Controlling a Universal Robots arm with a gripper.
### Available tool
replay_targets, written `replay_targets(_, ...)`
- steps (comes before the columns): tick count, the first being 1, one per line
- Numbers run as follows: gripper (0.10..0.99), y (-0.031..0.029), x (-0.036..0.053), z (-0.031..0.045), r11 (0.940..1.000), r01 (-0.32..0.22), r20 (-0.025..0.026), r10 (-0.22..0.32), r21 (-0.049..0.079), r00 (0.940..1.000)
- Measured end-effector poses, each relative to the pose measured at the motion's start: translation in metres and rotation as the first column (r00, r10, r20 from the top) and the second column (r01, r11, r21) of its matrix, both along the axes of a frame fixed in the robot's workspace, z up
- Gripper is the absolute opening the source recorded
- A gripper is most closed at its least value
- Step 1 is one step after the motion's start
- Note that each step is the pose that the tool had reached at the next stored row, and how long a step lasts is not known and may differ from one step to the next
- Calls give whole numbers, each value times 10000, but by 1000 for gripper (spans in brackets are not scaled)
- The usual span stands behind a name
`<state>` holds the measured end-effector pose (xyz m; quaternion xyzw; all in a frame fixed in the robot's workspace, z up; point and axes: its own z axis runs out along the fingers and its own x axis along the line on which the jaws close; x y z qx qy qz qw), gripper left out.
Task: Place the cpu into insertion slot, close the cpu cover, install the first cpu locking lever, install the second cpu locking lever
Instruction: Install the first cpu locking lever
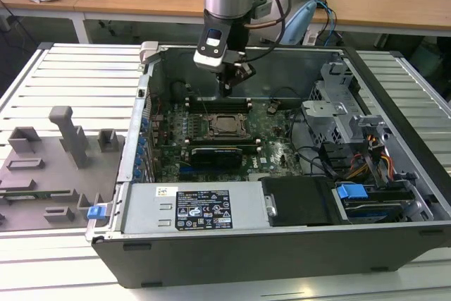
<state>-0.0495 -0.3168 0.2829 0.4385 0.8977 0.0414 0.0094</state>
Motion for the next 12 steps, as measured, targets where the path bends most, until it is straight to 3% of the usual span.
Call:
replay_targets(5,106,0,0,0,9982,-595,1,595,1,9982)
replay_targets(9,106,0,0,-1,9897,-1429,0,1429,0,9897)
replay_targets(12,106,0,0,-1,9855,-1694,0,1694,0,9855)
